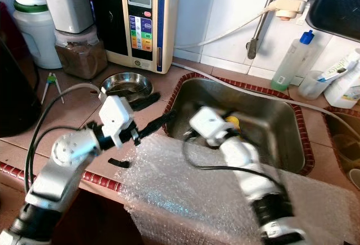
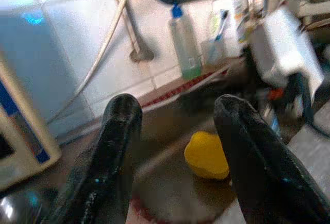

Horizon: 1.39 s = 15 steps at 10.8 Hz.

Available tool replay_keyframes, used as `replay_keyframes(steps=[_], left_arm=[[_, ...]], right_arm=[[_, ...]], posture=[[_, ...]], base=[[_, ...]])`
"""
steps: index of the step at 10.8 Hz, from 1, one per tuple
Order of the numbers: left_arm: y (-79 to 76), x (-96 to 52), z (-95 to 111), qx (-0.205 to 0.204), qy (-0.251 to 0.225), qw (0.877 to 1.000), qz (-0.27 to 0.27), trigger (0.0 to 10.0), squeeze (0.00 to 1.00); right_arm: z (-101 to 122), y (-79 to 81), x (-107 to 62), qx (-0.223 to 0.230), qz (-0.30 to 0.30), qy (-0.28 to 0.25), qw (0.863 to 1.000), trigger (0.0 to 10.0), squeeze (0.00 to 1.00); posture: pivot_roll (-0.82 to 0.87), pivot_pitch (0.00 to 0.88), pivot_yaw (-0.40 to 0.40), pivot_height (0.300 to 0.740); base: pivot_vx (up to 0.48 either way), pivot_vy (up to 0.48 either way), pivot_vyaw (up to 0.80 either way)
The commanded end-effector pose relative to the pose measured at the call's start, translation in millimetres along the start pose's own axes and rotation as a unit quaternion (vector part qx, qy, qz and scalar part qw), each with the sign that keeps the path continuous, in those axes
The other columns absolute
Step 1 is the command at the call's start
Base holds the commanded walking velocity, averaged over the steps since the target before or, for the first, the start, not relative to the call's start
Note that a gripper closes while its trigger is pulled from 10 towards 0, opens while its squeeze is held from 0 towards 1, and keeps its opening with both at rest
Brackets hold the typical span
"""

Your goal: Kitchen organization

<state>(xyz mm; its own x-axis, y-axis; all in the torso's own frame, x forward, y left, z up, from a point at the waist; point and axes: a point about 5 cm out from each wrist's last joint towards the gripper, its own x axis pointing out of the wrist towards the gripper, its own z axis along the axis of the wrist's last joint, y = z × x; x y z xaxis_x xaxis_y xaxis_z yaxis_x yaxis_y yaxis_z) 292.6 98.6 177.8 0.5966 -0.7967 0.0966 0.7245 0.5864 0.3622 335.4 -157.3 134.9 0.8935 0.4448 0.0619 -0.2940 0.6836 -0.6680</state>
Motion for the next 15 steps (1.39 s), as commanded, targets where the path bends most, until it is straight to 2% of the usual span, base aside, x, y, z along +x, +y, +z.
replay_keyframes(steps=[1, 3, 4, 5, 6, 8, 9, 10, 12, 13, 14, 15], left_arm=[[1.1, -1.5, -5.3, -0.011, 0.014, 1.0, 0.021, 10.0, 1.0], [-0.8, -4.4, -17.3, -0.054, 0.049, 0.997, 0.037, 10.0, 1.0], [-4.5, -5.4, -20.9, -0.054, 0.068, 0.996, 0.015, 10.0, 1.0], [-7.2, -9.2, -28.0, -0.03, 0.114, 0.993, -0.022, 10.0, 1.0], [-4.9, -10.4, -27.9, -0.051, 0.124, 0.991, -0.024, 10.0, 1.0], [5.3, -9.6, -23.4, -0.043, 0.131, 0.99, -0.033, 10.0, 1.0], [6.9, -8.2, -22.1, -0.042, 0.131, 0.99, -0.032, 10.0, 1.0], [7.4, -5.6, -20.2, -0.043, 0.128, 0.99, -0.035, 10.0, 1.0], [4.2, -4.8, -20.2, -0.043, 0.132, 0.989, -0.05, 10.0, 1.0], [4.6, -4.6, -20.4, -0.045, 0.133, 0.989, -0.049, 10.0, 1.0], [4.7, -4.9, -21.0, -0.044, 0.135, 0.989, -0.048, 10.0, 1.0], [4.3, -4.8, -21.2, -0.044, 0.135, 0.989, -0.048, 10.0, 1.0]], right_arm=[[-8.3, -16.1, -5.9, -0.011, -0.028, 0.014, 0.999, 0.0, 0.0], [-29.5, -37.4, -23.0, -0.004, -0.075, 0.052, 0.996, 0.0, 0.0], [-36.4, -42.1, -28.4, 0.002, -0.09, 0.064, 0.994, 0.0, 0.0], [-45.7, -46.1, -34.0, 0.01, -0.107, 0.084, 0.991, 0.0, 0.0], [-49.5, -46.6, -36.3, -0.001, -0.107, 0.094, 0.99, 0.0, 0.0], [-59.1, -46.3, -41.7, -0.017, -0.111, 0.12, 0.986, 0.0, 0.0], [-62.0, -46.6, -43.9, -0.026, -0.111, 0.128, 0.985, 9.6, 0.0], [-66.4, -50.3, -47.4, -0.007, -0.126, 0.134, 0.983, 10.0, 1.0], [-65.9, -52.3, -47.9, -0.011, -0.131, 0.127, 0.983, 10.0, 1.0], [-65.2, -55.1, -48.0, -0.034, -0.141, 0.126, 0.981, 10.0, 1.0], [-60.8, -58.3, -44.1, -0.02, -0.144, 0.107, 0.984, 10.0, 1.0], [-59.0, -63.0, -42.4, -0.024, -0.157, 0.104, 0.982, 10.0, 1.0]], posture=[[0.17, 0.0, -0.082, 0.74], [0.16, 0.0, -0.076, 0.74], [0.16, 0.0, -0.074, 0.74], [0.17, 0.0, -0.068, 0.74], [0.16, 0.0, -0.063, 0.74], [0.16, 0.0, -0.047, 0.74], [0.16, 0.0, -0.047, 0.74], [0.16, 0.0, -0.036, 0.74], [0.16, 0.0, -0.035, 0.74], [0.16, 0.0, -0.038, 0.74], [0.17, 0.0, -0.04, 0.74], [0.17, 0.0, -0.042, 0.74]], base=[[0.0, 0.0, 0.0], [0.0, 0.0, 0.0], [0.0, 0.0, 0.0], [0.0, 0.0, 0.0], [0.0, 0.0, 0.0], [0.0, 0.0, 0.0], [0.0, 0.0, 0.0], [0.0, 0.0, 0.0], [0.0, 0.0, 0.0], [0.0, 0.0, 0.0], [0.0, 0.0, 0.0], [0.0, 0.0, 0.0]])
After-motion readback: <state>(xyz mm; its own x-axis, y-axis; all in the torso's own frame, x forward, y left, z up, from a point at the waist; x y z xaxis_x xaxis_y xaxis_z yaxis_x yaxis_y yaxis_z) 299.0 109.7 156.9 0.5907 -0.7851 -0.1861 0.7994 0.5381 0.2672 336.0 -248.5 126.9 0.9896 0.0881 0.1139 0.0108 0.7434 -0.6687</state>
